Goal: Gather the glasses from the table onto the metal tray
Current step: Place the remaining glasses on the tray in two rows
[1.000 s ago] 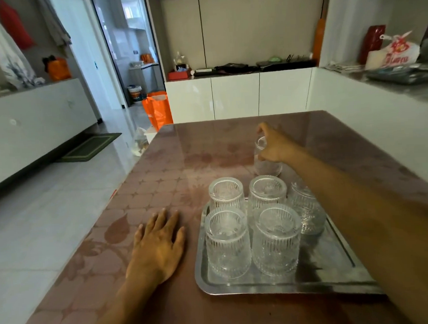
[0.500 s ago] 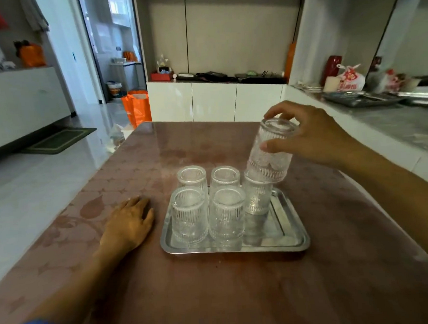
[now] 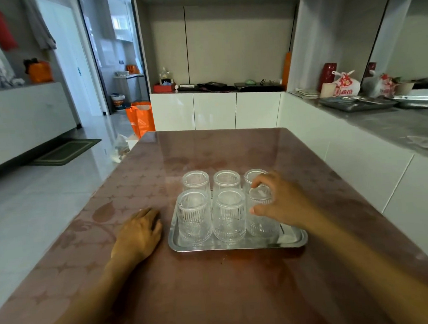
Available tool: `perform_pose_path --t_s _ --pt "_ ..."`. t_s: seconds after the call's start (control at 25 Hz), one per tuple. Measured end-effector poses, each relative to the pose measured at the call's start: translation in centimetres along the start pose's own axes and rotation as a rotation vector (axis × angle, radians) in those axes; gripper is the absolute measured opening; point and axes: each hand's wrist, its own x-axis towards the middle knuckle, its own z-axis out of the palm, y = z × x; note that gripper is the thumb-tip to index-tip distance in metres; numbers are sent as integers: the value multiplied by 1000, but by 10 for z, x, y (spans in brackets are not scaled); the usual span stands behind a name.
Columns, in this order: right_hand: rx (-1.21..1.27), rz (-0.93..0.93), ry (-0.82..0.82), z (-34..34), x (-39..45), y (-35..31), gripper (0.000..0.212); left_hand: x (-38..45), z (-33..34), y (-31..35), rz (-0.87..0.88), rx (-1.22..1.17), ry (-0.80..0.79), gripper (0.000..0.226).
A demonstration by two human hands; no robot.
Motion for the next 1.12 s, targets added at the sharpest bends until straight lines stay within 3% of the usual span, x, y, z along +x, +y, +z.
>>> perform_pose_path --t_s 0.24,0.32,0.44,0.52,0.64,0.88,1.12 --pt "-19 -95 25 10 -12 16 50 0 -4 3 6 -48 21 34" --pt "126 -111 2 5 -19 29 66 -2 -6 5 -19 -278 28 29" --pt "316 24 -102 -8 -24 59 107 1 -19 4 -66 -628 -273 75" --pt "260 119 -302 -10 -23 72 130 13 -31 6 -24 -610 -499 108" --pt "223 125 -499 -2 -14 77 143 34 -43 16 93 -462 -665 138" --pt "229 121 -495 9 15 86 152 60 -38 12 122 -430 -653 143" --pt "315 98 -446 21 19 100 147 55 -17 8 171 -462 -564 131"
